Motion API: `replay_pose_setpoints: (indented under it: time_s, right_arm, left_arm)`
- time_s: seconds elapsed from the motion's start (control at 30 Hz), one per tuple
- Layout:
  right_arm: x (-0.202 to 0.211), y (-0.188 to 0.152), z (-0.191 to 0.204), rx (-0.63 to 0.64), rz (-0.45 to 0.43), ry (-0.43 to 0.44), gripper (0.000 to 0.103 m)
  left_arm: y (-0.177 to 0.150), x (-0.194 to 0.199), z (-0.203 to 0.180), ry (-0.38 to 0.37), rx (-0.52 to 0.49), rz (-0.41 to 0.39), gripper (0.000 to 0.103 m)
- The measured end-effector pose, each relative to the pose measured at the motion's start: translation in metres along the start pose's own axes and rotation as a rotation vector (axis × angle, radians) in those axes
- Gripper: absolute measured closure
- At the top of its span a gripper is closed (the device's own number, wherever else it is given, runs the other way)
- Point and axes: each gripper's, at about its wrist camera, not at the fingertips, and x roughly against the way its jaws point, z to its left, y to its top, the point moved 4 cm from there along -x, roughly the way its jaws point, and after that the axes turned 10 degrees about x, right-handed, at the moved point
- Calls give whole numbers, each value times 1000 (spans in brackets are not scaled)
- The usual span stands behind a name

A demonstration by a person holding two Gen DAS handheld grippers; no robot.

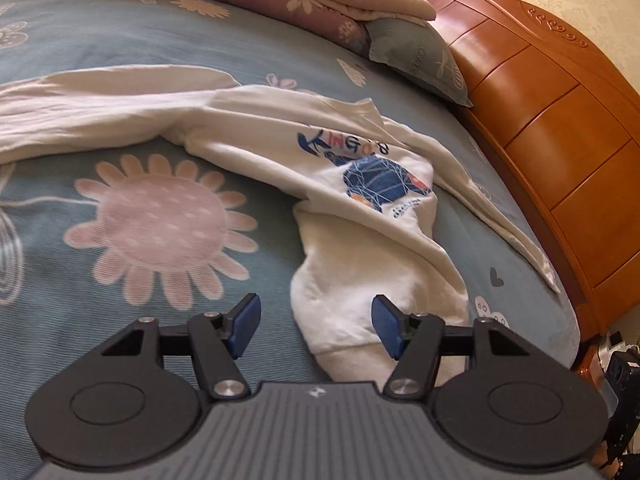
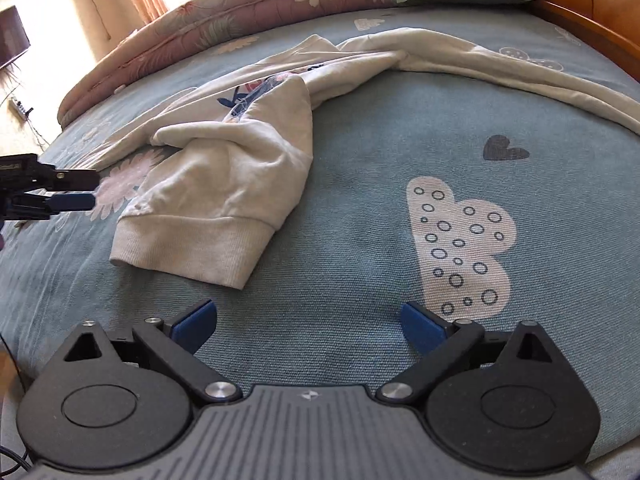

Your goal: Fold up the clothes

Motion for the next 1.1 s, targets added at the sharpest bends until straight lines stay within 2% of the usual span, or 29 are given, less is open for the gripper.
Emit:
replay_pose_setpoints:
  time_s: [0.1, 0.17, 0.23, 0.43, 0.53, 0.67, 1.03, 1.1]
  right_arm:
    - [1, -1, -2, 5, -17, 24, 0]
    - [3, -3, -4, 12, -32, 37, 0]
    - [4, -5, -3, 27, -44, 42, 0]
    - [1, -7, 2, 98, -51, 20, 0]
    - [0, -7, 2, 110, -54, 16, 0]
    - [0, -8, 3, 129, -54, 9, 0]
    - [5, -11, -3, 119, -59, -12, 0]
    - [6, -12, -5, 114, -61, -15, 0]
  left_arm:
    - [-12, -8, -12, 19, -26, -23, 42]
    - [-23, -5, -24, 31, -97, -46, 42]
    - [-36, -2, -39, 45, -208, -51, 42]
    - [-76, -6, -92, 120, -667, -21, 31]
    - [-82, -19, -119, 95, -766, -4, 29]
    - [-84, -46, -148, 78, -821, -7, 28]
    - [-78, -84, -158, 302, -949, -114, 26]
    - [-62, -77, -150, 330, -914, -137, 26]
